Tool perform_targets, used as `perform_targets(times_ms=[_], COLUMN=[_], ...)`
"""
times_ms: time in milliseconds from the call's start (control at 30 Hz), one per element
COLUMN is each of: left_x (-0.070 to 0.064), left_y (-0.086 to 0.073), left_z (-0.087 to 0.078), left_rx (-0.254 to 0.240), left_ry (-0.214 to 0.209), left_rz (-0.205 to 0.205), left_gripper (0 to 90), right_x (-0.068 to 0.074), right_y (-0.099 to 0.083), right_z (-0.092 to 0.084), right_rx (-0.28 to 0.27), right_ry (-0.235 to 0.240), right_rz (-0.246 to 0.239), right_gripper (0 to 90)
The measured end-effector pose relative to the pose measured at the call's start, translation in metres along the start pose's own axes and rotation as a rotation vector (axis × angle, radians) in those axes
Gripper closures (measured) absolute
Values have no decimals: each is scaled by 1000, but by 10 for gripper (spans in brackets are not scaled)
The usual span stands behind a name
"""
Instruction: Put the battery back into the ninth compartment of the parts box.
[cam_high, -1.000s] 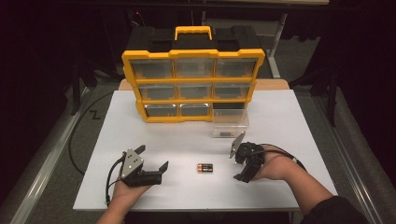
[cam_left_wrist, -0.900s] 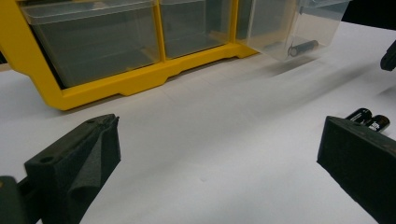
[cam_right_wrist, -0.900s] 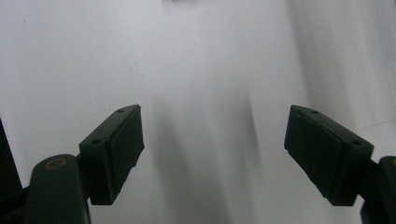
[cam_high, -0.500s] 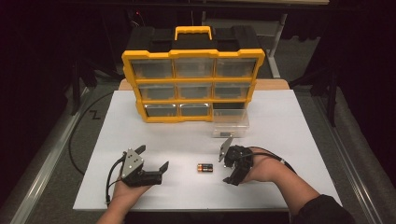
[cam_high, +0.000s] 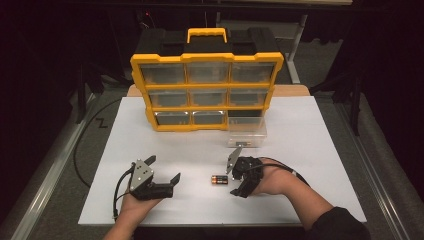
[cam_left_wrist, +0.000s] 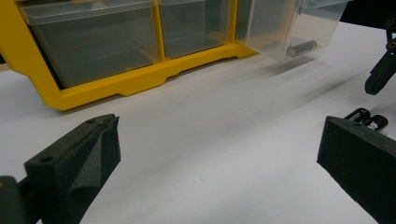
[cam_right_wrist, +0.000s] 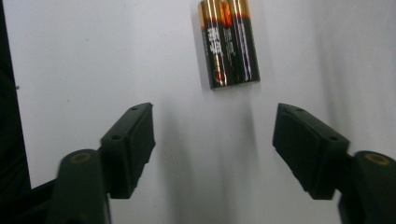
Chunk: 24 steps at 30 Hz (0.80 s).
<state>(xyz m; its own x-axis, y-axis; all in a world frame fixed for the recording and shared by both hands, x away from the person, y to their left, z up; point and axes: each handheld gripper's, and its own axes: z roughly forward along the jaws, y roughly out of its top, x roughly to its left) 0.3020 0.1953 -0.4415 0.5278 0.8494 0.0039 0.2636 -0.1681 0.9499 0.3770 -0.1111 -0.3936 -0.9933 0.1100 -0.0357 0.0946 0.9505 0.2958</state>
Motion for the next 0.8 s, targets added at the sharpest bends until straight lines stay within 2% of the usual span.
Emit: perform_targets(times_ms=[33,100,300,467,500,533,567,600,667,700,800], left_x=[0,0,0,1,1,1,1,1,1,1,1], left_y=[0,0,0,0,0,0,0,0,0,0,0], left_z=[0,0,0,0,0,-1,0,0,0,-1,-1], left_rx=[0,0,-2,-3,-3,-3,-5,-5,-5,-5,-6], left_ry=[0,-1,0,-1,-1,-2,-1,-1,-1,-1,-2], left_rz=[0,0,-2,-1,0,0,-1,-1,-1,0,-1], left_gripper=[3,3,3,3,3,3,3,3,3,3,3], right_x=[-1,0,-2,-1,-2,-1,-2,-2,-4,-3,-5], right_y=[2,4,13,21,23,23,24,25,27,27,28], right_z=[0,-1,-4,-1,0,0,1,1,3,3,4], right_rx=[-9,-9,-25,-24,-21,-18,-25,-15,-18,-15,-20], right_ry=[0,4,5,5,5,6,5,10,10,11,15], right_rz=[-20,-7,-33,-52,-69,-58,-73,-64,-80,-68,-88], right_gripper=[359,413,576,631,641,649,659,662,669,677,679])
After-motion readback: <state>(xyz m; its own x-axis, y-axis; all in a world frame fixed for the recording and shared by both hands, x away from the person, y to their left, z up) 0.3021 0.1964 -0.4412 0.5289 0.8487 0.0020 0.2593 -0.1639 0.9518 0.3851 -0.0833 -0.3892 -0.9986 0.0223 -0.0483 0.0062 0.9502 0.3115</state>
